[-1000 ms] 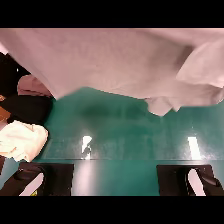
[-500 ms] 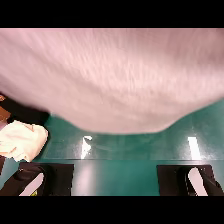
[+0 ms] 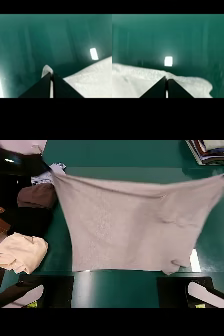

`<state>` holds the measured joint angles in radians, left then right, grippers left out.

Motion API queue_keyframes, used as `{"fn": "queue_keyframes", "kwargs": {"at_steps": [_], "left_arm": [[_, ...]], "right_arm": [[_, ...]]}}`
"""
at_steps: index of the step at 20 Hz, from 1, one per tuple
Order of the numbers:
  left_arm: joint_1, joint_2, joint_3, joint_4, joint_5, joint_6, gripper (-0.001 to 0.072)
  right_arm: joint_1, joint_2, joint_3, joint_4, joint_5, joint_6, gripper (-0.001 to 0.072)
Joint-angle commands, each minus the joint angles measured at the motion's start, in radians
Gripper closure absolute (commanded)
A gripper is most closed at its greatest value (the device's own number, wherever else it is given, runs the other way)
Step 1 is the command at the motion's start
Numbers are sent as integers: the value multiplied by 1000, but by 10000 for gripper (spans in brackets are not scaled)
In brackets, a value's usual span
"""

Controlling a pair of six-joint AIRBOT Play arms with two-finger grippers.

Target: Fold the shirts.

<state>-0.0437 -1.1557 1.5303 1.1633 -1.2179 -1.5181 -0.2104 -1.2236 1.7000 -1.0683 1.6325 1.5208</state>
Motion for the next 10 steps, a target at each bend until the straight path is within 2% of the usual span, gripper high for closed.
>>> {"fn": "queue_keyframes", "kwargs": {"at_steps": [1, 5, 8, 10], "left_arm": [[1, -222, -62, 6, 130, -1, 685], [1, -372, -61, -29, 415, -1, 685], [1, -412, -60, -66, 559, 11, 685], [1, -419, -60, -63, 582, 31, 684]], "right_arm": [[99, -199, -124, -58, -64, 15, 701], [113, -387, -79, -57, -347, -23, 701], [113, -489, 42, -57, -431, -28, 701], [113, -526, 107, -58, -452, -55, 701]]}}
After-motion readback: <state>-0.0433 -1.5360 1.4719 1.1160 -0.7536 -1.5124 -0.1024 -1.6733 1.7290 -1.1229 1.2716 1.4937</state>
